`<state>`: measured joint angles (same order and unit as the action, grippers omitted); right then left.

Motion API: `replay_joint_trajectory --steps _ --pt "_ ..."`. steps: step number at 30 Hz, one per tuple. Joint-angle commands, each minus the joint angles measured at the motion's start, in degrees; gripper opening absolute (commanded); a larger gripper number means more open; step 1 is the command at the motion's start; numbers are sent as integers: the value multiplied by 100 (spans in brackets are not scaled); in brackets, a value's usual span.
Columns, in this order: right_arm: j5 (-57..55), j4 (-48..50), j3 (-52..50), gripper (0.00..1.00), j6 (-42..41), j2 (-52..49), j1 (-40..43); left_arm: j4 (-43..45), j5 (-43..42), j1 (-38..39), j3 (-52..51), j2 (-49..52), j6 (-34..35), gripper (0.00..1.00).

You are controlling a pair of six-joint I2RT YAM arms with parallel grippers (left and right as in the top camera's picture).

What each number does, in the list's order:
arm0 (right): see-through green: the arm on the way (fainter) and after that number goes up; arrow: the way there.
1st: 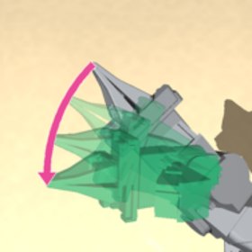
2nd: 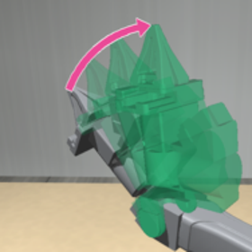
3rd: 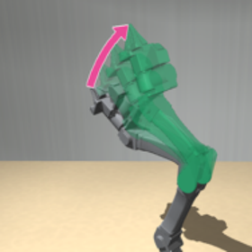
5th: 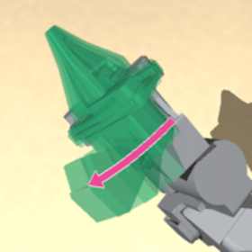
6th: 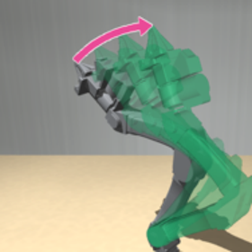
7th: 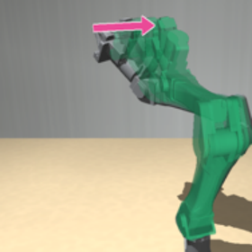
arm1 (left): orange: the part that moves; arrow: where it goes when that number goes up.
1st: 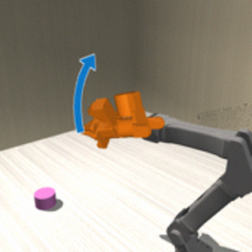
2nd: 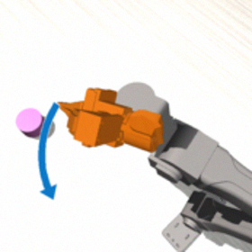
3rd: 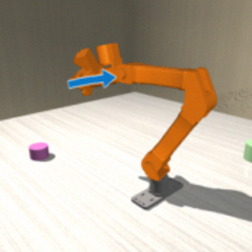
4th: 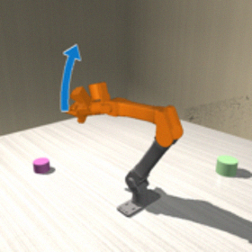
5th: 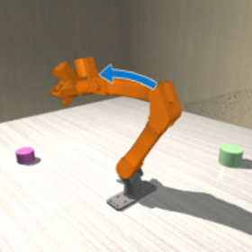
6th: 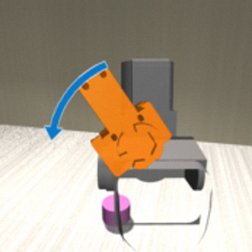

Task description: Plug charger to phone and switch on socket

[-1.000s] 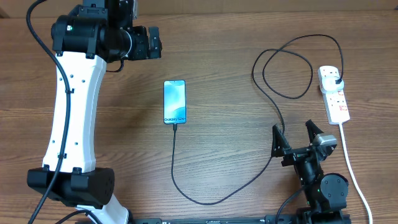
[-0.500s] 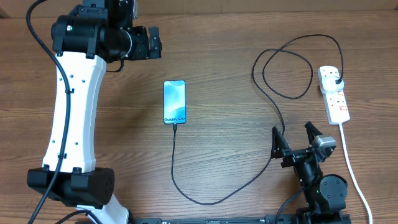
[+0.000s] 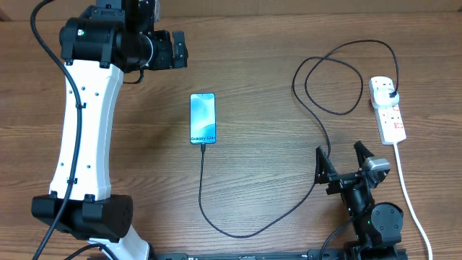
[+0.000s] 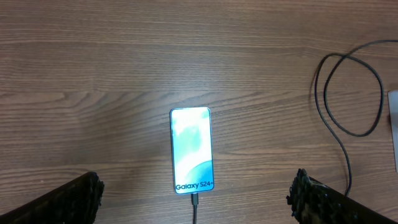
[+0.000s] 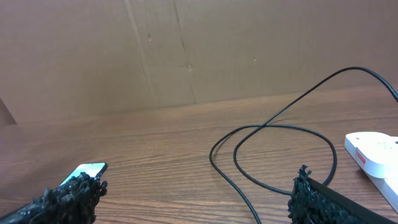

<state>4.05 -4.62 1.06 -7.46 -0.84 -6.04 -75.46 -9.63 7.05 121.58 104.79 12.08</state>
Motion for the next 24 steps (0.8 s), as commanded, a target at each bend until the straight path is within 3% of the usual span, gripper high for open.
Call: replay_joint_trajectory --steps 1,15,20,24 --pt "-57 17 -61 100 9 68 -37 4 -46 -26 39 -63 17 100" --pt "-57 17 -61 100 9 68 -37 -15 190 -26 -192 -634 -118 100" --pt "-57 17 -61 100 9 68 -37 518 748 -37 -1235 -1532 -120 100" --pt "-57 17 -61 100 9 68 -37 1663 988 -37 -2533 -2516 -136 100"
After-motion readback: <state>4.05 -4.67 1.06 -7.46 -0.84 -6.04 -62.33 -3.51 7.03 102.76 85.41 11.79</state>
